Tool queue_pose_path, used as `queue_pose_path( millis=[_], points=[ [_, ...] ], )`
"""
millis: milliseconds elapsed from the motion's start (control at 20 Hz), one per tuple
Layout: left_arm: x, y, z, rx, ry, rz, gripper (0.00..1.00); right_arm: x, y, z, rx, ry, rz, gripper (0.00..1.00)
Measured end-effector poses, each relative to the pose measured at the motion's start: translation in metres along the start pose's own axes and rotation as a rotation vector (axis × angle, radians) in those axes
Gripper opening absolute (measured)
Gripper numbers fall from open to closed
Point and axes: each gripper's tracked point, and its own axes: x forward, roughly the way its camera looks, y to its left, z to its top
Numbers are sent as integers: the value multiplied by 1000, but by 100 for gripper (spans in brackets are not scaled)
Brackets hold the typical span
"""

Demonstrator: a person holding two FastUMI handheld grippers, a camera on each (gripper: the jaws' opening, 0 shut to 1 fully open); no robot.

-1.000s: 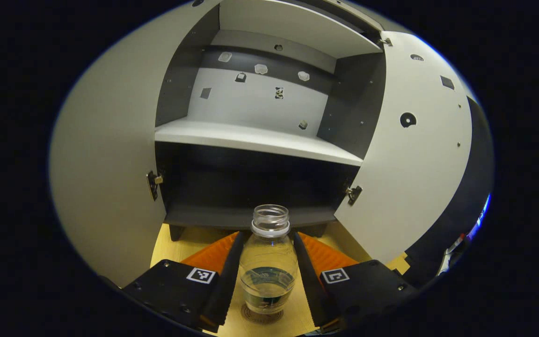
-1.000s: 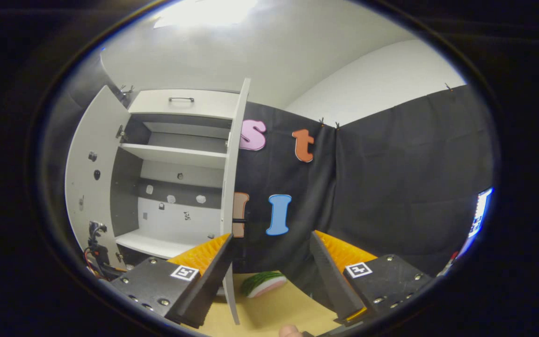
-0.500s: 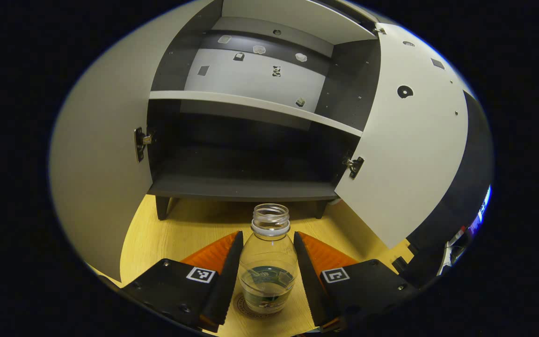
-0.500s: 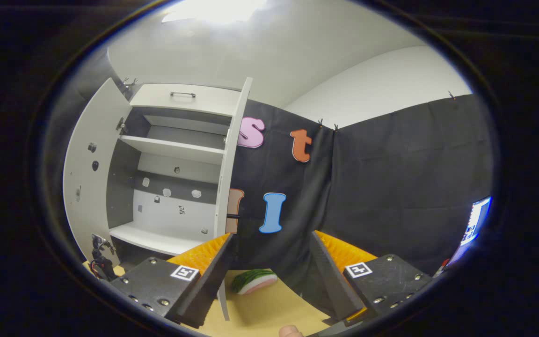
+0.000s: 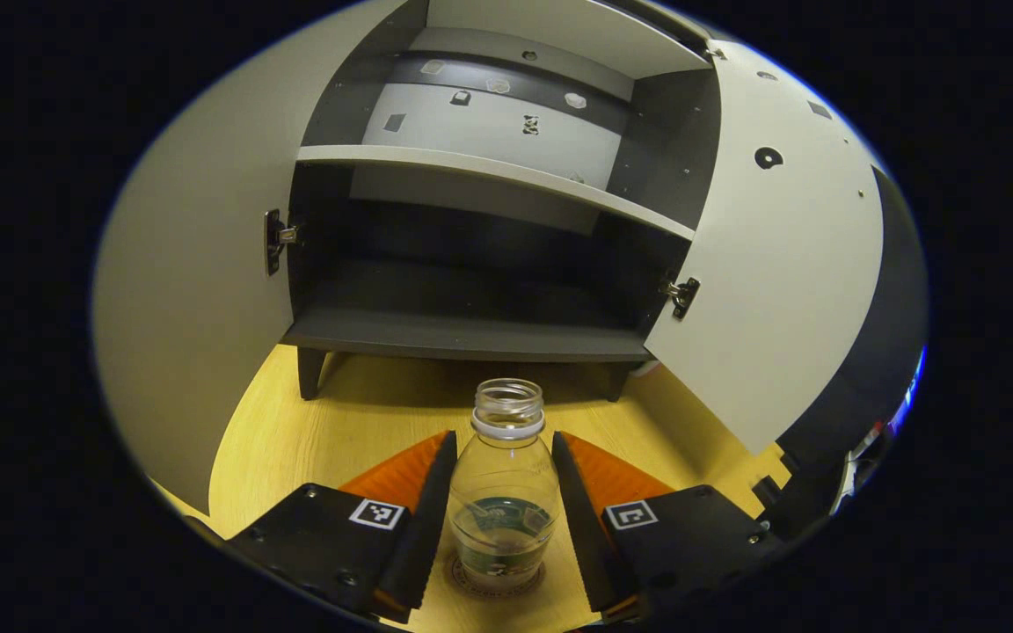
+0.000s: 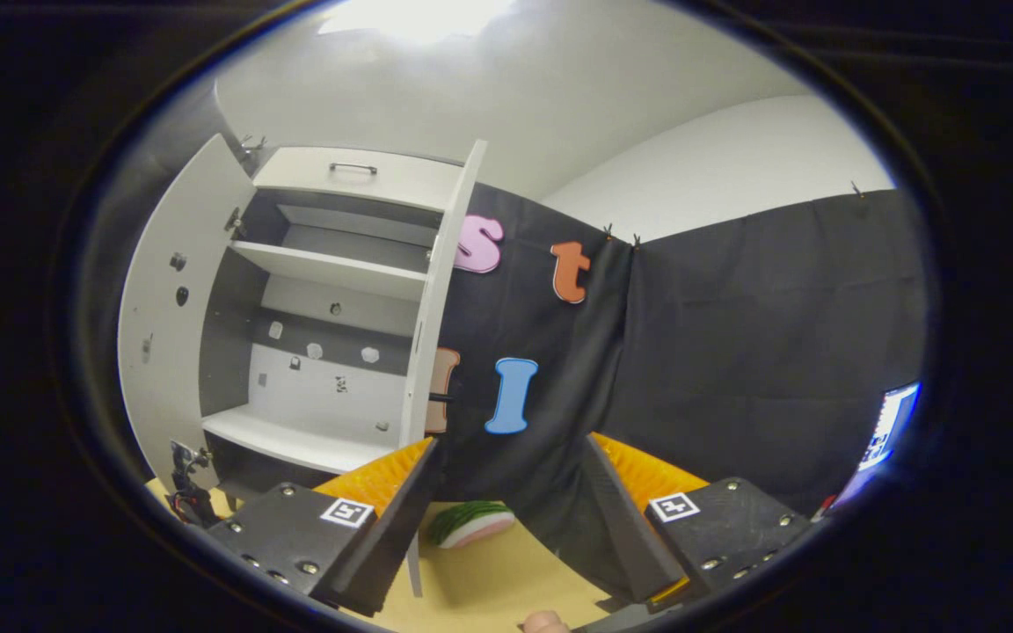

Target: Grasp the bottle in the cabinet with the left hand and place it on the coaster, then close the right door with the right hand and the left door with the left hand.

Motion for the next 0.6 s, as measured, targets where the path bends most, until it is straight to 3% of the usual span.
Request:
queue_pose_path(
  millis=[50,600],
  points=[
    [0,-1,-3,10,2,-2,70,0,0,-1,1,2,1,95],
    [-28,-9,-14,50,2,-20,68,3,5,-13,25,19,23,98]
  ],
)
